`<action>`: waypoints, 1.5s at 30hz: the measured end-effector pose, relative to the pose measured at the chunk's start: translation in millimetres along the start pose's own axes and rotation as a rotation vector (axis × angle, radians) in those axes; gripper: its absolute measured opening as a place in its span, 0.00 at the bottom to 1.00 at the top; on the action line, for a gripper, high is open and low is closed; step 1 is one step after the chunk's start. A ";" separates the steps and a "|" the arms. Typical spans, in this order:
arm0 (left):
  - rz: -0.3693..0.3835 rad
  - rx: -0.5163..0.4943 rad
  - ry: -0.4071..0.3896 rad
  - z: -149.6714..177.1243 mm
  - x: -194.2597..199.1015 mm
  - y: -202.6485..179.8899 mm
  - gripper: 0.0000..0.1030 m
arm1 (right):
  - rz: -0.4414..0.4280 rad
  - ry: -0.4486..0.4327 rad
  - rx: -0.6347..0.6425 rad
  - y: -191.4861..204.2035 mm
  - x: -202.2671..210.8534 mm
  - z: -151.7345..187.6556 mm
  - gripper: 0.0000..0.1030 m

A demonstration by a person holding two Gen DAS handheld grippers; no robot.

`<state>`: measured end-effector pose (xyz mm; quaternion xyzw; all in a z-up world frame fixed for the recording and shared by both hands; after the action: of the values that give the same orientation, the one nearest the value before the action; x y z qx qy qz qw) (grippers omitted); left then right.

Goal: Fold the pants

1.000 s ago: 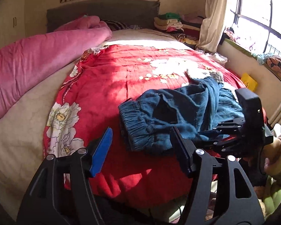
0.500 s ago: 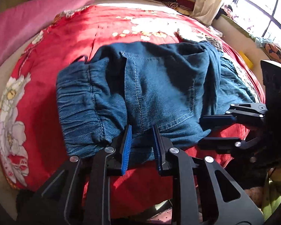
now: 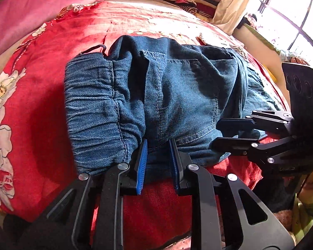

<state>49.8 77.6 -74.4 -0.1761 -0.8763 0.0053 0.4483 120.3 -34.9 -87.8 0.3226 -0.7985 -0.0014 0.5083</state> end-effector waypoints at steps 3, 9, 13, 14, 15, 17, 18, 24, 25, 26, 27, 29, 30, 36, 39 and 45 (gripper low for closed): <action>-0.006 0.000 -0.003 -0.5 -1.3 -0.8 0.14 | -0.009 -0.007 -0.006 -1.6 2.7 0.2 0.43; -0.013 -0.037 -0.041 -6.4 18.7 -18.3 0.28 | -0.097 -0.083 -0.051 -6.1 47.4 4.3 0.51; -0.008 -0.059 -0.078 -17.8 34.0 -37.3 0.38 | -0.090 -0.167 -0.116 -24.1 85.7 4.6 0.57; -0.003 -0.069 -0.084 -20.9 36.8 -42.9 0.41 | -0.083 -0.185 -0.133 -29.7 93.8 4.7 0.58; 0.004 -0.079 -0.089 -24.0 39.2 -48.9 0.46 | -0.071 -0.204 -0.147 -34.5 100.8 5.1 0.61; 0.000 -0.101 -0.099 -30.5 42.1 -59.6 0.51 | -0.026 -0.239 -0.173 -47.9 115.5 4.8 0.65; -0.004 -0.110 -0.102 -33.9 42.8 -64.6 0.55 | -0.002 -0.251 -0.185 -56.0 120.6 5.4 0.68; -0.024 -0.126 -0.095 -49.2 42.7 -87.7 0.73 | 0.083 -0.314 -0.259 -93.9 145.0 4.5 0.79; -0.059 -0.144 -0.093 -50.7 44.3 -91.2 0.74 | 0.087 -0.323 -0.267 -99.1 149.2 6.2 0.80; -0.088 -0.160 -0.093 -51.6 46.5 -93.2 0.74 | 0.085 -0.329 -0.276 -103.2 151.7 7.1 0.80; -0.115 -0.170 -0.095 -52.5 49.4 -93.6 0.76 | 0.084 -0.331 -0.284 -105.9 153.3 7.2 0.81; -0.200 -0.175 -0.094 -52.9 55.1 -88.7 0.78 | 0.092 -0.333 -0.287 -108.5 153.1 7.1 0.83; -0.214 -0.158 -0.101 -53.4 59.1 -84.6 0.78 | 0.093 -0.334 -0.288 -110.8 154.3 6.8 0.84; -0.101 -0.120 -0.180 -66.0 74.1 -85.5 0.78 | 0.093 -0.340 -0.272 -115.6 156.4 -10.3 0.84; -0.014 -0.124 -0.170 -75.9 61.2 -98.9 0.78 | 0.121 -0.336 -0.252 -116.9 157.0 -22.6 0.84; 0.076 -0.201 -0.109 -88.1 12.1 -134.2 0.78 | 0.149 -0.326 -0.221 -123.6 154.9 -49.9 0.85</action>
<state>71.9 -57.6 10.2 -0.2530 -0.8883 -0.0559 0.3793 181.7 -196.6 21.1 0.2005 -0.8867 -0.1037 0.4034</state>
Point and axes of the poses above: each gripper's, at about its wrist camera, not at the fingertips, and x roughly against the way its jaws point, y to its left, z to its underside, the point moved 1 cm from there along -x, roughly the way its jaws point, and after that the axes turned 8 degrees about -x, right-handed, at the moved point
